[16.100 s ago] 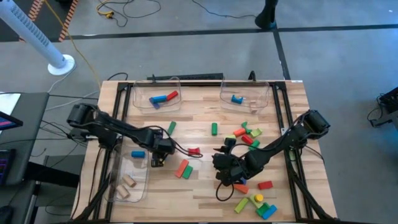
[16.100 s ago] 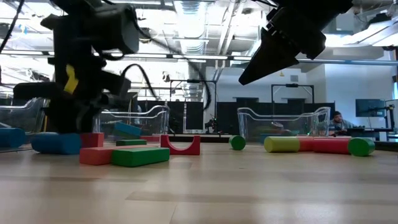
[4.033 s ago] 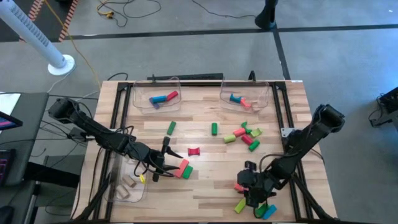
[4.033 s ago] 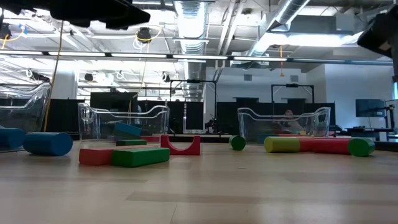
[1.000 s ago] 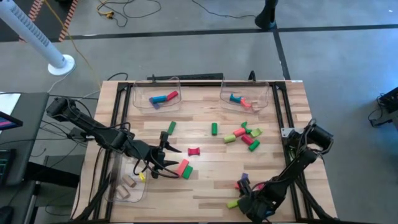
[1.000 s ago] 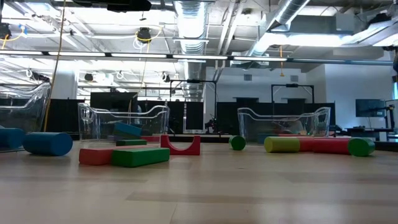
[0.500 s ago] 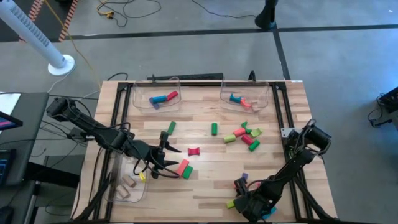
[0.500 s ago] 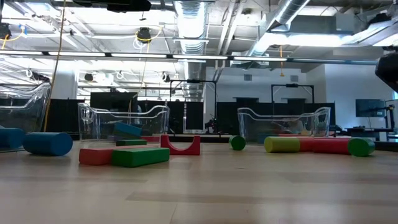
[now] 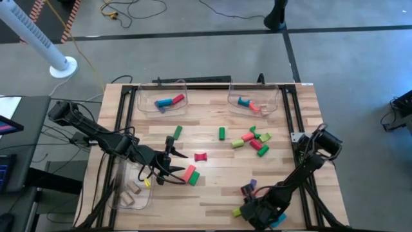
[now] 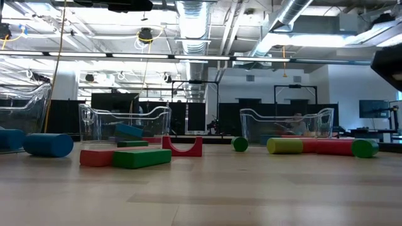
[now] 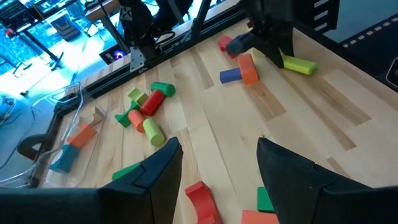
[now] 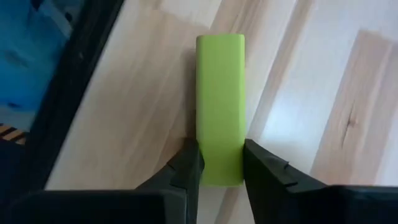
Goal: Sort blocks by size
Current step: Put the light green rectangular block into the top left transparent bin, then put the orange rectangular block into the top left transparent bin
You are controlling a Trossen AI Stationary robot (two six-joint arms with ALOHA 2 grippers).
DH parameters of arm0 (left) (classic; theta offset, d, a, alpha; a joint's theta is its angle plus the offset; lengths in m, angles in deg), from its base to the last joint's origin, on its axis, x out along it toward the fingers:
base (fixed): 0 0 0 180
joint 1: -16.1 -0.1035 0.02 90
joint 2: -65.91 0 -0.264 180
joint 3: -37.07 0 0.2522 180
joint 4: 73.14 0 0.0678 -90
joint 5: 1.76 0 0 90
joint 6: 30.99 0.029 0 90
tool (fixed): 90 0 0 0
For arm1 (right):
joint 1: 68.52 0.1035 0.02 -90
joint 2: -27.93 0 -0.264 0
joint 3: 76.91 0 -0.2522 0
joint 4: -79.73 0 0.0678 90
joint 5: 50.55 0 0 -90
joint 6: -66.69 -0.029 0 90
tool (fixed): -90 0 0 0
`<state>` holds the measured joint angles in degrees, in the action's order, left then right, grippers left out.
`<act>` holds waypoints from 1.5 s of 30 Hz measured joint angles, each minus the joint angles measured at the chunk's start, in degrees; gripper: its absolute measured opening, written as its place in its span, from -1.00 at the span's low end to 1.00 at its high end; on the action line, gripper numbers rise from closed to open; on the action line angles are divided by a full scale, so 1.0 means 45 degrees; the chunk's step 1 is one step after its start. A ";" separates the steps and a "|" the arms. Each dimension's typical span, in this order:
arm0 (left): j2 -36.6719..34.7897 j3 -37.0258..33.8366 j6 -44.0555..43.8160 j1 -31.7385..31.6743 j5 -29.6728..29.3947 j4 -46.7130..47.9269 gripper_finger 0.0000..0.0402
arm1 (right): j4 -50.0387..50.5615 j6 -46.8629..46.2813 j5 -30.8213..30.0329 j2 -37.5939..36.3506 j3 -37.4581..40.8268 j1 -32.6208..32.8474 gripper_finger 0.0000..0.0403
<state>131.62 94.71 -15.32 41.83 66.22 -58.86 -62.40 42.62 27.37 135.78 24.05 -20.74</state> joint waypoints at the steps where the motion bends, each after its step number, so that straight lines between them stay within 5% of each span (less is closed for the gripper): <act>1: 0.0000 0.0000 0.0021 -0.0001 0.0000 -0.0005 0.00 | 0.0048 0.0000 0.0000 0.0000 -0.0121 -0.0053 -0.41; 10: 0.0000 0.0000 0.0454 -0.0003 0.0647 -0.0419 0.00 | 0.1597 -0.0217 -0.1333 0.0000 -0.1680 -0.0967 -0.41; 21: 0.0000 -0.0004 0.2618 0.0003 0.2577 -0.1678 0.00 | 0.1266 0.2523 -0.1848 -0.0005 -0.3417 -0.3166 -0.41; 31: 0.0000 -0.0005 0.3751 0.0210 0.3585 -0.1554 0.00 | 0.1766 0.5114 -0.1643 -0.0010 -0.5245 -0.4363 -0.70; 37: 0.0003 -0.0005 0.3421 0.0207 0.3410 -0.0362 0.00 | 0.2477 0.5469 -0.0287 -0.0024 -0.5522 -0.4682 -0.89; 45: 0.0000 -0.0005 0.2337 0.0206 0.3338 0.0791 0.00 | 0.3194 0.4920 -0.0223 -0.0021 -0.5426 -0.4907 -0.66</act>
<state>131.62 94.69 -4.80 42.75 81.24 -55.30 -48.03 64.76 26.36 135.68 -0.37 -42.82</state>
